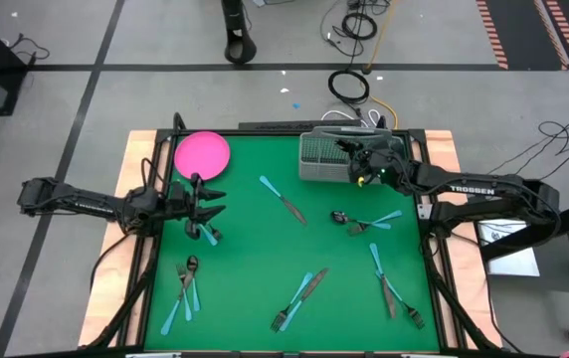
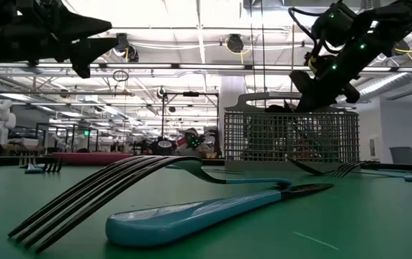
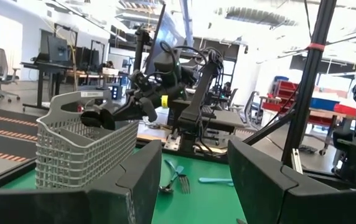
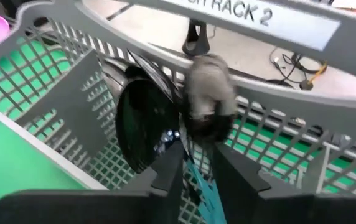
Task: Sort silverware
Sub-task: Put the top left black spoon into the cutlery rack with the other black spoons, then put the bottom black spoon into the cutlery rack with the other black spoons
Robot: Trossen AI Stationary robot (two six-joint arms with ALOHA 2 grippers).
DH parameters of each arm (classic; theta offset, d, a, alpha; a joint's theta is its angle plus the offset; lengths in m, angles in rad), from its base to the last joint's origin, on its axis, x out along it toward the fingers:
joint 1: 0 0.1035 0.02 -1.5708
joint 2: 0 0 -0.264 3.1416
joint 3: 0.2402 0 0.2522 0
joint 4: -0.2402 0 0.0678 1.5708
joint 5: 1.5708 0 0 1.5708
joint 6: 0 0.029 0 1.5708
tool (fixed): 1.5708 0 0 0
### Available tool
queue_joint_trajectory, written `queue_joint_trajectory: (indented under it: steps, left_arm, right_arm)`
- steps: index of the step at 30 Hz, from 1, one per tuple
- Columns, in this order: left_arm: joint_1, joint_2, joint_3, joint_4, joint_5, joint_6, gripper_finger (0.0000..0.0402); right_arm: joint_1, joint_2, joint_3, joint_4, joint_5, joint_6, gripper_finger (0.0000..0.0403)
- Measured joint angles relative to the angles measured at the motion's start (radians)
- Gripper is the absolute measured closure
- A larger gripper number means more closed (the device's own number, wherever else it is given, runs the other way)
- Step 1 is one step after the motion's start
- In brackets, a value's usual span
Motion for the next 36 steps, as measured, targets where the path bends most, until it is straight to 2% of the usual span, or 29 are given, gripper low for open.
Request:
queue_joint_trajectory:
  steps: [8, 15, 20, 24, 28, 36]
  left_arm:
    - [0.0, 0.0, 0.0, 0.008, 0.003, -0.02, 0.0214]
    - [0.0, 0.0, 0.002, -0.021, 0.003, -0.025, 0.0214]
    - [0.0, 0.0, 0.036, -0.175, -0.008, -0.025, 0.0214]
    - [0.0, 0.0, 0.077, -0.312, -0.042, -0.027, 0.0214]
    - [0.0, 0.0, 0.127, -0.482, -0.081, -0.049, 0.0214]
    - [-0.008, 0.007, 0.236, -0.803, -0.13, -0.221, 0.0214]
  right_arm:
    - [0.0, -0.026, 0.0, -0.02, 0.0, -0.038, 0.0292]
    - [0.0, -0.156, 0.0, -0.018, 0.0, -0.092, 0.0289]
    - [0.028, -0.278, 0.001, 0.036, -0.005, -0.102, 0.0289]
    - [0.079, -0.331, 0.001, 0.162, -0.15, -0.128, 0.0289]
    - [0.148, -0.323, 0.002, 0.293, -0.269, -0.151, 0.0289]
    - [0.278, -0.224, 0.002, 0.38, -0.294, -0.151, 0.0289]
